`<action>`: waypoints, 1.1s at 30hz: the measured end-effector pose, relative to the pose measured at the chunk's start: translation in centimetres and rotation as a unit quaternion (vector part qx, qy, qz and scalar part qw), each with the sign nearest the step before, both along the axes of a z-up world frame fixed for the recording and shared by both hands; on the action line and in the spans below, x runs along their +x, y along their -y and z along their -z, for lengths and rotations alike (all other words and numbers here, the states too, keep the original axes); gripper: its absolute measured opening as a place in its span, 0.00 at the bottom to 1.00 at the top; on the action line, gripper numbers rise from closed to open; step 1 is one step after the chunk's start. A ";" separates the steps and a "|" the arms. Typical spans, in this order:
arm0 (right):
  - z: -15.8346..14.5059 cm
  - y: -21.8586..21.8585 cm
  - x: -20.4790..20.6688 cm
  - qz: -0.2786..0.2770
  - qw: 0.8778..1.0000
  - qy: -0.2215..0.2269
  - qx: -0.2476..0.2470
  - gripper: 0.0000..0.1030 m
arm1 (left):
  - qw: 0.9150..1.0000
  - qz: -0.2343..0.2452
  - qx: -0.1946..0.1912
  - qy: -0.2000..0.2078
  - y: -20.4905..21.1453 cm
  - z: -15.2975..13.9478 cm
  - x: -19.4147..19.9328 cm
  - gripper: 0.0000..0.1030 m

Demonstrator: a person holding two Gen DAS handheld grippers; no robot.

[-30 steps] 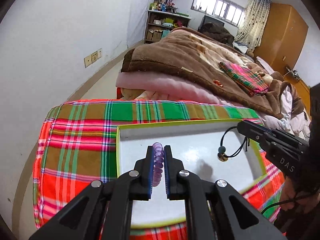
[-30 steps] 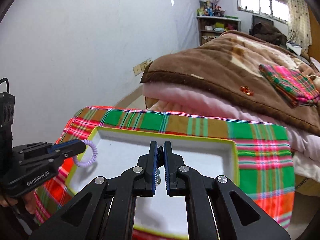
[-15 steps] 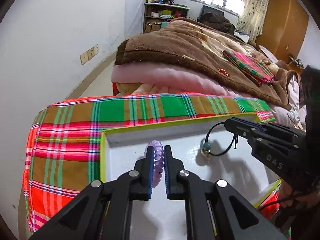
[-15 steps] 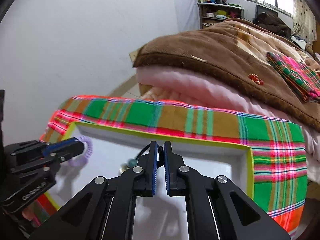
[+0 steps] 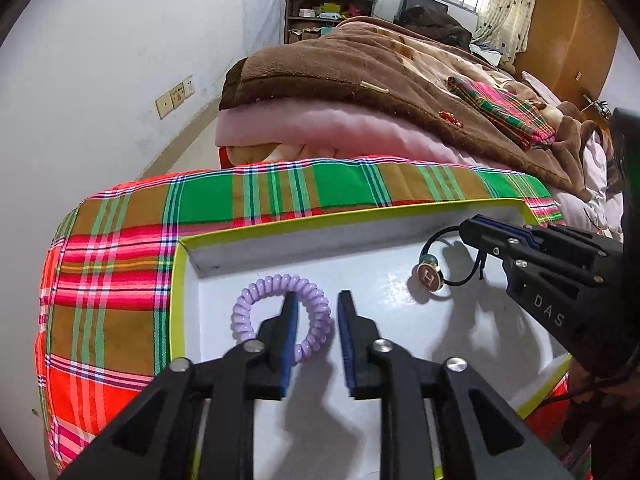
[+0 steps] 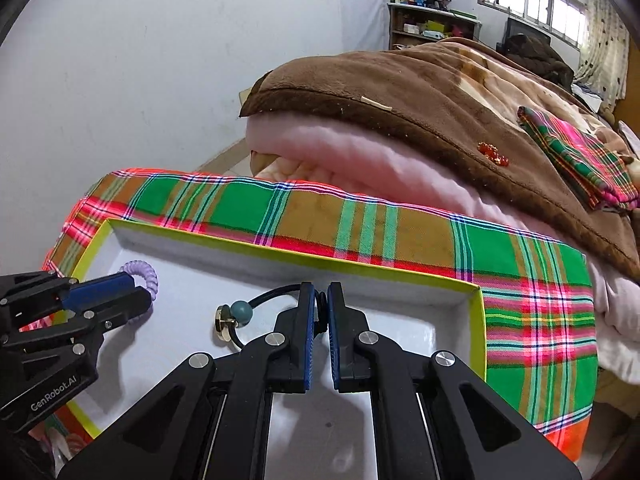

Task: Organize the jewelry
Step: 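Open both grippers to drop the hair tie and necklace in the box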

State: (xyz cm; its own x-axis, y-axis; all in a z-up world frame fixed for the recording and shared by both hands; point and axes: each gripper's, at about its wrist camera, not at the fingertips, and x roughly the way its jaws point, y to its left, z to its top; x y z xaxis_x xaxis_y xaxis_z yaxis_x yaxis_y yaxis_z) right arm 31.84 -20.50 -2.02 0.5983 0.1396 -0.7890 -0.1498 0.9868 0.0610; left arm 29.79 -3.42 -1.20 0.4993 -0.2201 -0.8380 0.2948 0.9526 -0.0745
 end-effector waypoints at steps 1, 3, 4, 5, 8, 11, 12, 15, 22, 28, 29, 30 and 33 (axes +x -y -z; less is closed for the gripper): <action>0.0 -0.1 0.0 0.000 1.000 0.000 -0.003 0.06 | 1.000 -0.002 0.001 -0.001 -0.1 0.1 0.0 0.27; 0.0 -0.2 0.0 -0.002 1.000 0.001 -0.007 0.06 | 1.000 -0.003 0.000 -0.002 -0.1 0.1 0.1 0.28; 0.0 -0.2 0.0 -0.002 1.000 0.001 -0.009 0.07 | 1.000 -0.003 0.000 -0.001 -0.2 0.1 0.0 0.29; 0.0 -0.3 0.0 -0.001 1.000 0.000 -0.011 0.07 | 1.000 -0.004 -0.001 -0.001 -0.2 0.0 0.0 0.31; 0.0 -0.3 0.1 0.002 1.000 -0.001 -0.013 0.12 | 1.000 -0.005 -0.004 -0.001 -0.4 0.0 0.1 0.33; 0.0 -0.4 0.1 0.006 1.000 -0.001 -0.015 0.13 | 1.000 -0.009 -0.002 -0.001 -0.4 0.0 0.0 0.40; 0.0 -0.4 0.1 0.006 1.000 0.000 -0.016 0.13 | 1.000 -0.010 -0.002 -0.001 -0.3 0.0 0.1 0.41; -0.2 -0.4 0.0 0.007 1.000 0.003 -0.017 0.16 | 1.000 -0.011 -0.003 -0.001 -0.4 -0.2 0.0 0.42; -0.9 -0.5 -0.7 0.004 1.000 0.011 -0.017 0.20 | 1.000 -0.014 -0.008 0.003 -0.7 -0.8 -0.4 0.46; -2.1 -0.6 -1.9 0.006 1.000 0.024 -0.016 0.21 | 1.000 -0.018 -0.014 0.015 -1.1 -2.2 -1.8 0.51; -2.4 -0.6 -2.2 0.006 1.000 0.027 -0.015 0.22 | 1.000 -0.018 -0.015 0.017 -1.2 -2.5 -2.0 0.52; -2.5 -0.7 -2.4 0.007 0.999 0.028 -0.014 0.25 | 1.000 -0.018 -0.017 0.019 -1.3 -2.7 -2.3 0.52; -3.3 -0.7 -3.5 0.005 0.999 0.036 -0.007 0.42 | 0.999 -0.022 -0.027 0.024 -1.8 -3.6 -3.4 0.53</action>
State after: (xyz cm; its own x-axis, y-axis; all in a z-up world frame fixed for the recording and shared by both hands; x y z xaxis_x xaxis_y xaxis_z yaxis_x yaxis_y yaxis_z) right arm 28.31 -19.85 1.30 0.6550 0.1226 -0.7456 -0.1431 0.9890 0.0370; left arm 26.41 -1.65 2.38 0.5480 -0.2417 -0.8008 0.2580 0.9595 -0.1130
